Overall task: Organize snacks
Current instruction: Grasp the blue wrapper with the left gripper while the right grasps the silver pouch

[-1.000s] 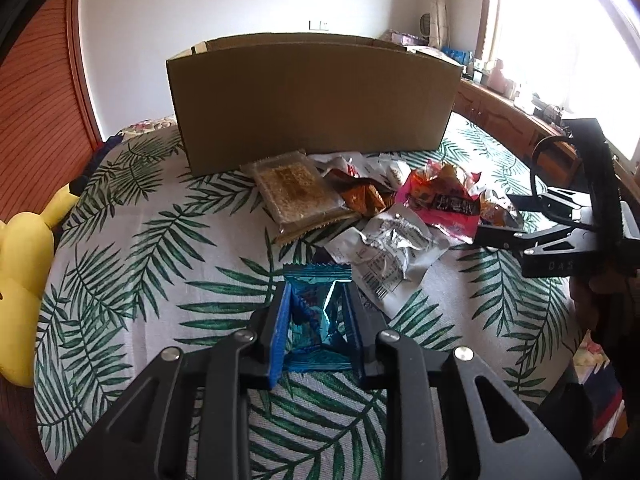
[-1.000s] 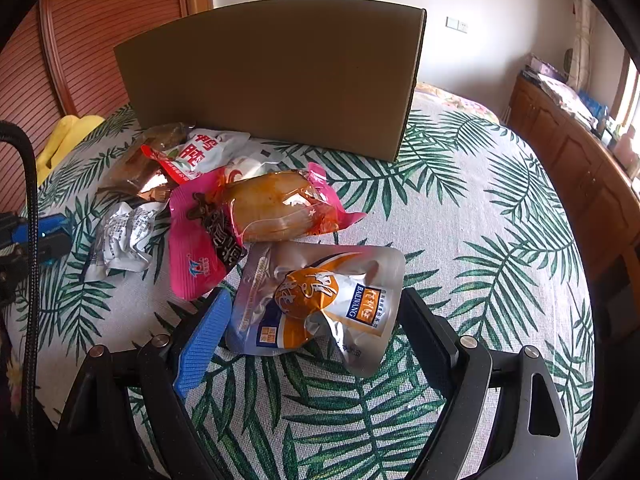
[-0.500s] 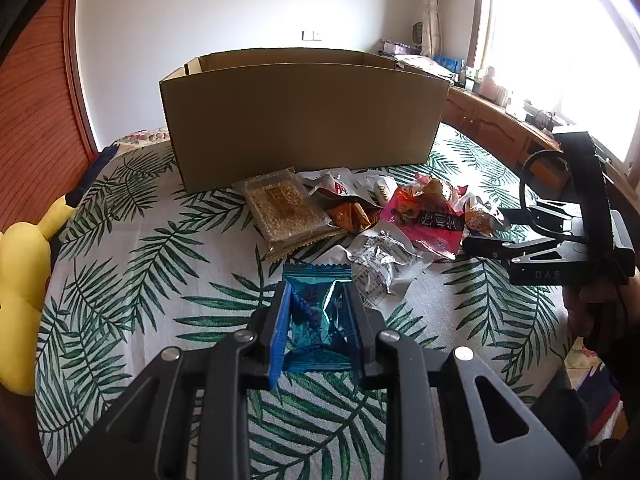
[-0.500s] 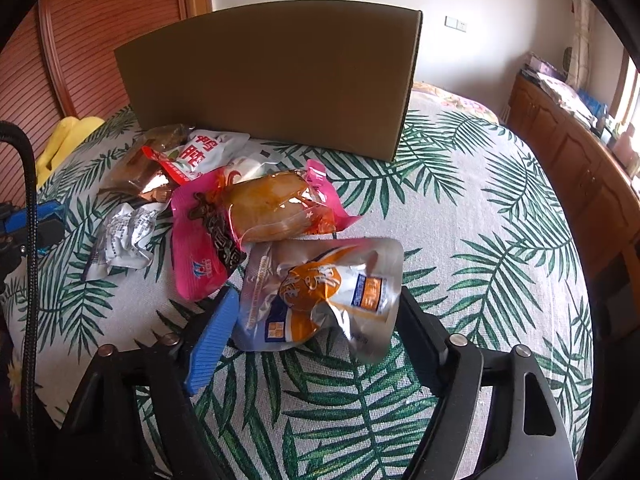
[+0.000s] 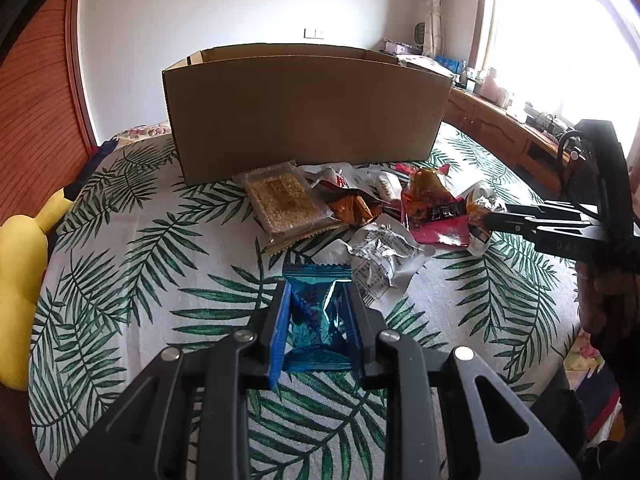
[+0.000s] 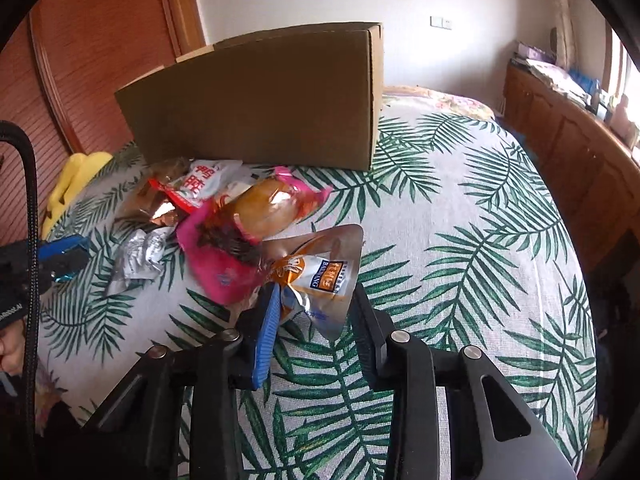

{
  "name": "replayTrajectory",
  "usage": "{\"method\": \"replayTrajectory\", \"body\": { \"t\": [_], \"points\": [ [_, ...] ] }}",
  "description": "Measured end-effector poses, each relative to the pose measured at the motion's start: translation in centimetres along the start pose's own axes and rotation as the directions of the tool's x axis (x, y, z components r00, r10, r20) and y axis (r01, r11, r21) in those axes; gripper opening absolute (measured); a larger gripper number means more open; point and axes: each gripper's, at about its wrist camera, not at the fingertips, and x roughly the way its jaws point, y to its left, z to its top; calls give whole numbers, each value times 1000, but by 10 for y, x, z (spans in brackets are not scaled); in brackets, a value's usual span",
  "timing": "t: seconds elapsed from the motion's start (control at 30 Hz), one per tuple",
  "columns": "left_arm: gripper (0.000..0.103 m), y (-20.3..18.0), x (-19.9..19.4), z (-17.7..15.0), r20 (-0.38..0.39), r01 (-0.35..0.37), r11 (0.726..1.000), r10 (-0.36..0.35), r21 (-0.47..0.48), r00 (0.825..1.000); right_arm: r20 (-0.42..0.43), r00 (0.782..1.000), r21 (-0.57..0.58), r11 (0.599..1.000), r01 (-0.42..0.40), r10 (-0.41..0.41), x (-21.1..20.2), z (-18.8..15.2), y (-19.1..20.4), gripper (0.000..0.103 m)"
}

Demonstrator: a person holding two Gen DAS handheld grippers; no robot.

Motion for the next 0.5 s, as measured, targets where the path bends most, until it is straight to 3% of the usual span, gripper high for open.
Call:
{"method": "replayTrajectory", "body": {
  "t": [0.5],
  "points": [
    [24,-7,-7,8,26,12,1000,-13,7,1000,56,997,-17,999,50,-49,-34,-4,-5,32]
  ]
}}
